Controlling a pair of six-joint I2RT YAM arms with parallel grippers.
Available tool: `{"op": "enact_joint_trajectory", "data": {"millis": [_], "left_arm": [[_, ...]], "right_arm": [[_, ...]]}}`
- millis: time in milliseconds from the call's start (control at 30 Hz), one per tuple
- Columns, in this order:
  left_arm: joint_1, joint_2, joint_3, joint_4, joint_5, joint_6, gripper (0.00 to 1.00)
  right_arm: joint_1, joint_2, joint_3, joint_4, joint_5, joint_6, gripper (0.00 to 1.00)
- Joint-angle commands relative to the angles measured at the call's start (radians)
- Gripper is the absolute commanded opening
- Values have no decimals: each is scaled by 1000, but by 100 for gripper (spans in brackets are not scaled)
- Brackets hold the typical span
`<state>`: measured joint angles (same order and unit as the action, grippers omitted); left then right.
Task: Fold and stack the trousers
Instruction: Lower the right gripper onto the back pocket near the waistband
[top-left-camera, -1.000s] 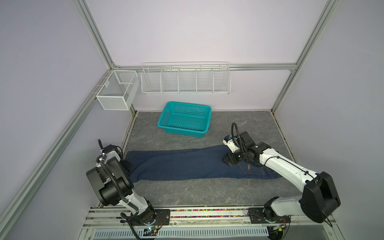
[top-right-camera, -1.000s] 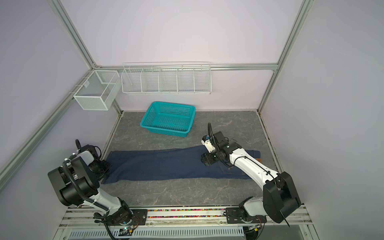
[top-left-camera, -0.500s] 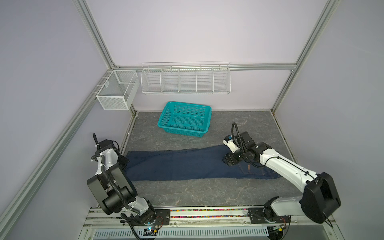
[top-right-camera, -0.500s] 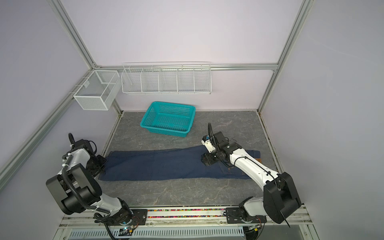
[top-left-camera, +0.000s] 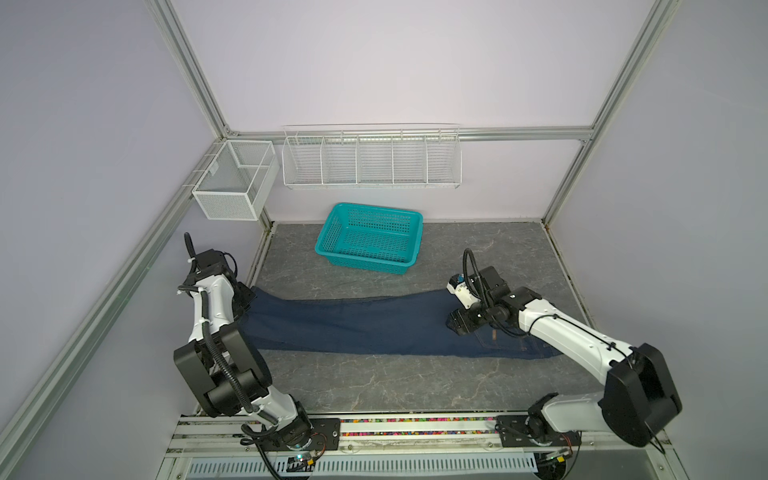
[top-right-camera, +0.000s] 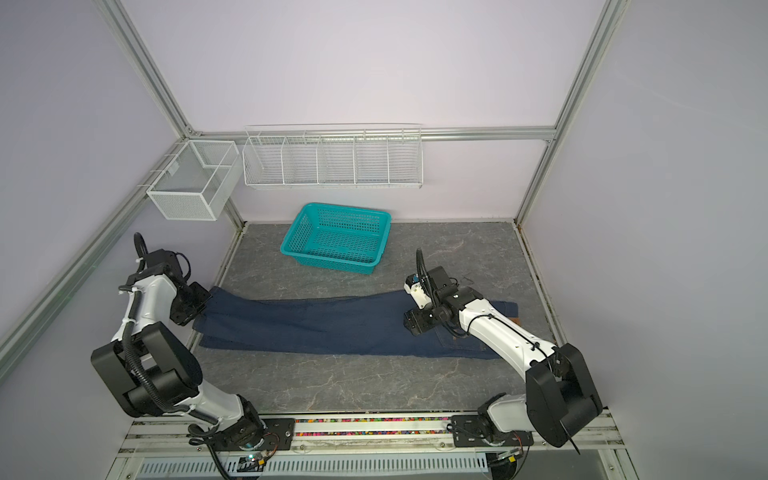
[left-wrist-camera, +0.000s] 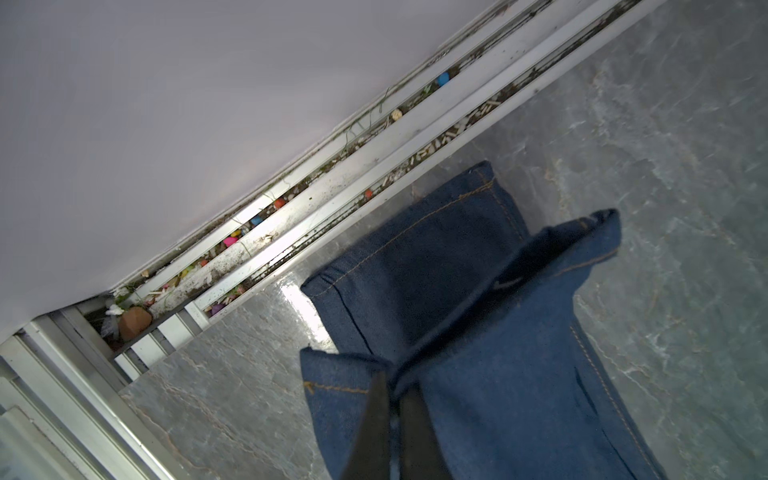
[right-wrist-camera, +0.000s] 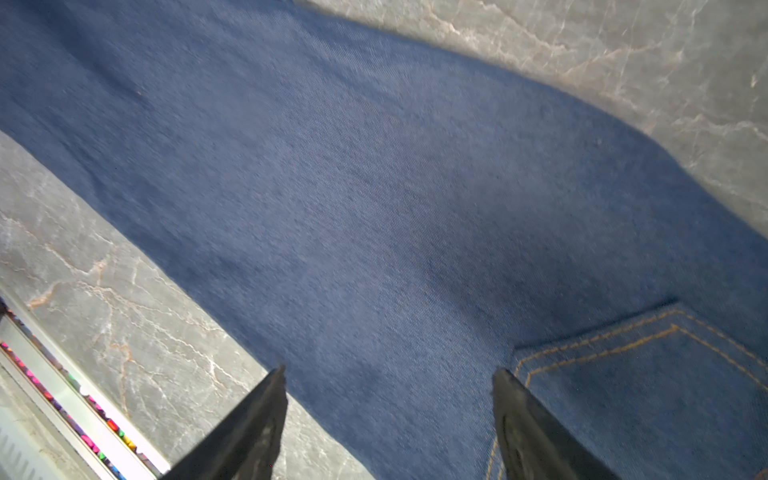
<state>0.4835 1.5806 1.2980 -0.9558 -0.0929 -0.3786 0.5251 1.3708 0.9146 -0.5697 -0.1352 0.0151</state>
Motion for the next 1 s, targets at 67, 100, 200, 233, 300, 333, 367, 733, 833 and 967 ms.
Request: {"op": "enact_joint_trajectory", "data": {"millis": [67, 100, 200, 233, 300, 333, 367, 733, 833, 967], "left_arm": [[3, 62, 13, -12, -65, 45, 0], [4, 80, 5, 5, -77, 47, 0], [3, 132, -8, 51, -111, 51, 0], [3, 145, -10, 70, -115, 52, 0], [3, 161, -26, 116, -123, 51, 0], [3, 173, -30, 132, -122, 53, 0], [1, 189, -27, 132, -129, 53, 0], [-8, 290, -5, 130, -242, 68, 13], [-15, 281, -6, 146, -223, 70, 19], [-25, 271, 14, 139, -196, 83, 22]], "right_arm": [[-5, -1, -29, 28, -1, 3, 79], [-5, 0, -29, 30, -1, 4, 79], [-5, -1, -64, 32, -2, 8, 79], [-5, -4, -69, 32, 1, 8, 79], [-5, -7, -79, 29, 4, 14, 79], [-6, -7, -80, 25, 5, 14, 79], [-6, -7, -81, 24, 5, 14, 79], [-5, -29, -95, 42, -4, 48, 79], [-7, -38, -98, 46, -10, 63, 79], [-7, -49, -104, 64, -37, 102, 79]]}}
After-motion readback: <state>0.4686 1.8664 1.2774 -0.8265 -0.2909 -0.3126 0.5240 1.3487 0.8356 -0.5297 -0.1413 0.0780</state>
